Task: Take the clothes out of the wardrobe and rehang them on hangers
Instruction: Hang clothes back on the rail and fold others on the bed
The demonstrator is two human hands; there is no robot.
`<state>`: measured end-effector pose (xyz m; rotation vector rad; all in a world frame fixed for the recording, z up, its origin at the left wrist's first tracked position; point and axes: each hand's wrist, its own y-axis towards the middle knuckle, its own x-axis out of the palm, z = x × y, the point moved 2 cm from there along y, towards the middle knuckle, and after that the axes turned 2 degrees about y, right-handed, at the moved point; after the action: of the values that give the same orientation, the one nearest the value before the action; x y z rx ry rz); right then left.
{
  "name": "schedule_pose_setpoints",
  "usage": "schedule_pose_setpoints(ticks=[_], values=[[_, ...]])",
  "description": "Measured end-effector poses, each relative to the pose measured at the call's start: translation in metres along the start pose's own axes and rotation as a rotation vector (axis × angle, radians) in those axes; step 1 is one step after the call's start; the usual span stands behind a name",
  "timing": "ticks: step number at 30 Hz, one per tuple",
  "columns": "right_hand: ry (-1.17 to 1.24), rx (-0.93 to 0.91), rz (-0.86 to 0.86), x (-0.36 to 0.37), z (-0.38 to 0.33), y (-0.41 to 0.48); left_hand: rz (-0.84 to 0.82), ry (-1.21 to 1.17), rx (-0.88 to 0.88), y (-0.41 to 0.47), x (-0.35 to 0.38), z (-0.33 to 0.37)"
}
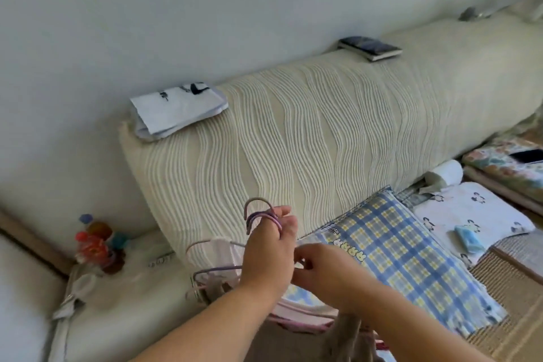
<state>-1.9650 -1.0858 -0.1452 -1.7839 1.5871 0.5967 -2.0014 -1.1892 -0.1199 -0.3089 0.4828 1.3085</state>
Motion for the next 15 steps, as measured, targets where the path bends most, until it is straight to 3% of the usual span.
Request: schedule_pose_setpoints(ticks=[4, 9, 15], values=[[0.127, -0.022, -0.092, -0.005, -0.073, -0.058, 0.075, -0.262, 0.019, -0.070, -0.075, 0.034], [0.119, -0.085, -0.081, 0.004, -0.159, -0.148, 0.009, -0.272, 0.133, -0.183, -0.166, 0.070], [0.169, -0.182, -0.055, 0.035, -0.251, -0.242, 0.136, -0.295, 0.143, -0.305, -0.250, 0.091]])
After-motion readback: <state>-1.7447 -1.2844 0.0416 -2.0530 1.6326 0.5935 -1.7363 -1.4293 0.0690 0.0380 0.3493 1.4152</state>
